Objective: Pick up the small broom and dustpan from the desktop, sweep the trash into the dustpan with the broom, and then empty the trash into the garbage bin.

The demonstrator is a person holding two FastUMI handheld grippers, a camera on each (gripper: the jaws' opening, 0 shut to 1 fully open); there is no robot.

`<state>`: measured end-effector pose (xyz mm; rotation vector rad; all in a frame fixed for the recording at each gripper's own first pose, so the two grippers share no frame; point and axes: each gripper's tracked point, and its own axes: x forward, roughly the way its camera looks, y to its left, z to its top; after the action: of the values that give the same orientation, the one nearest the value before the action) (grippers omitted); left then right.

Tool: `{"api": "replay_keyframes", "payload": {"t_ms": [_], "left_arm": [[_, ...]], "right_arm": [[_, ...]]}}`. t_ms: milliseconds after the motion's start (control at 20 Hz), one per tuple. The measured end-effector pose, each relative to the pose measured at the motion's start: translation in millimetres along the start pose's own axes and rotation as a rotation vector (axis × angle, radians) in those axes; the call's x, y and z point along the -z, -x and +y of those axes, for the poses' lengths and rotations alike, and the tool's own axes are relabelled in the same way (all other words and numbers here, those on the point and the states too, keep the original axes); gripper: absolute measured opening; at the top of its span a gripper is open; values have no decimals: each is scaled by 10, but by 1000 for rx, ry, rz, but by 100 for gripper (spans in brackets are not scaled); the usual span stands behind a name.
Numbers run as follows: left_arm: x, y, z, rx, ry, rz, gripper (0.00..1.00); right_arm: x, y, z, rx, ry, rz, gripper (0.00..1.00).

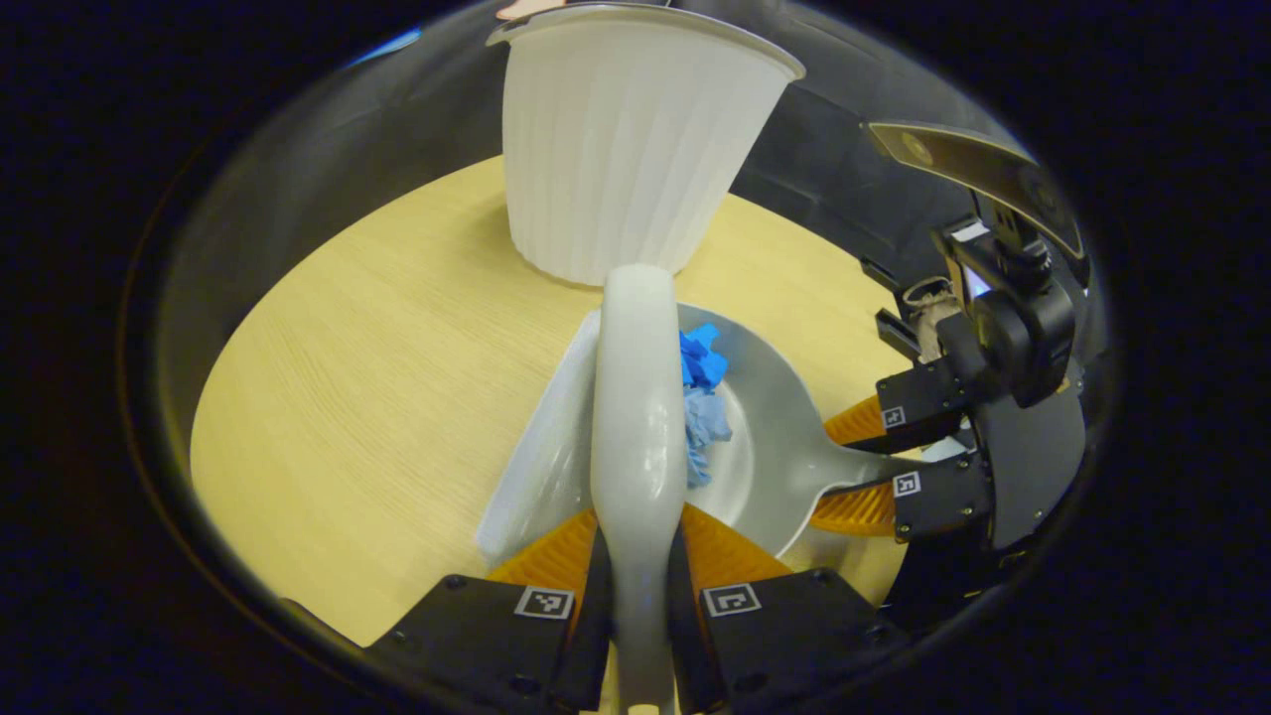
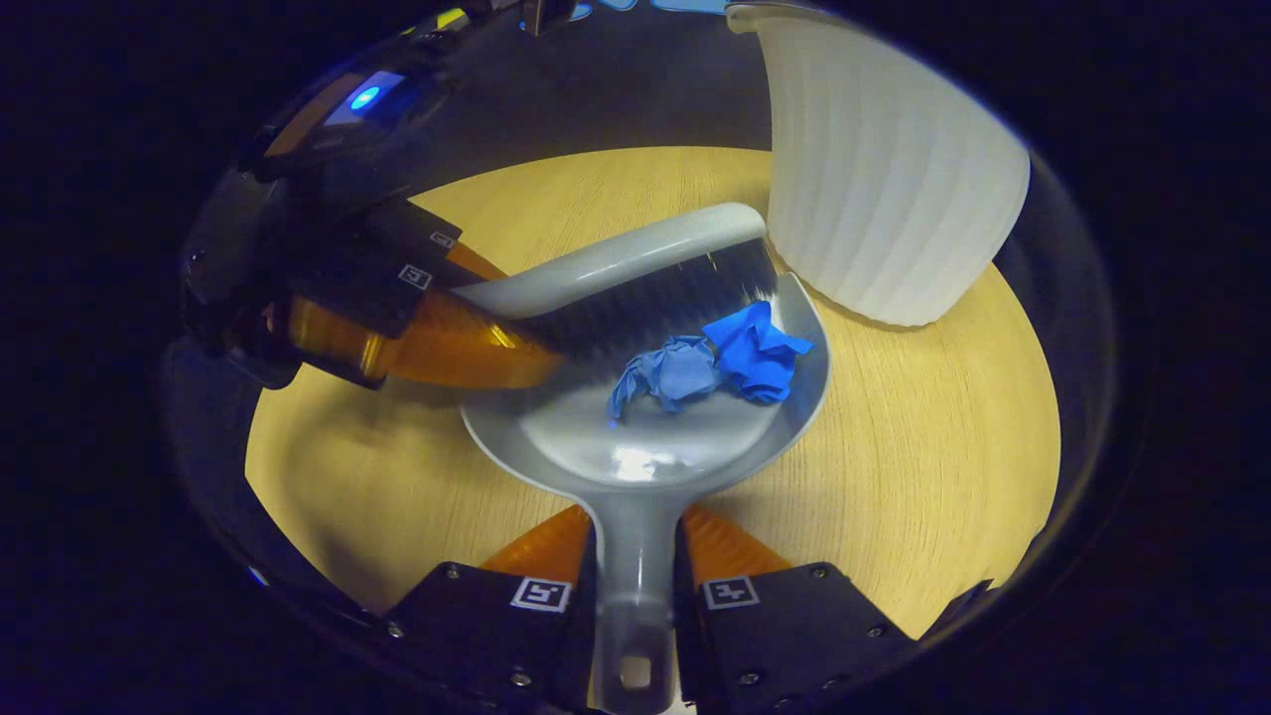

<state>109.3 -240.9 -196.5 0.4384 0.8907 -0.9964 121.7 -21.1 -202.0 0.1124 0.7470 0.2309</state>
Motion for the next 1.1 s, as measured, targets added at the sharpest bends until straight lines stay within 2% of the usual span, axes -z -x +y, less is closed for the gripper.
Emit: {"api": "replay_keyframes", "payload": {"t_ms": [250,400,450,500,600,900,1000,1100], "left_arm": [[-28,217,-33,-93,100,-74,32],[-83,418,25,-180,177,-150,31],[-75,527,36,-204,206,-177,35],[-64,607,47,-228,238,-202,31],[-4,807,149,-270,297,-253,31],[627,1051,563,-399,479,-362,33],[925,1098,682,-440,542,-380,31],[1205,1106,858,-490,587,-391,35]], "right_arm": [[-84,-148,-173,-5,-9,-35,34],[-46,-80,-119,-6,-8,-37,34],[-46,-70,-143,-5,-5,-41,34],[-61,-47,-175,4,8,-50,34],[-84,42,-250,19,41,-70,34],[-184,103,-189,27,58,-153,34],[-190,144,-179,10,37,-164,34],[-231,157,-172,-30,14,-176,34]]}}
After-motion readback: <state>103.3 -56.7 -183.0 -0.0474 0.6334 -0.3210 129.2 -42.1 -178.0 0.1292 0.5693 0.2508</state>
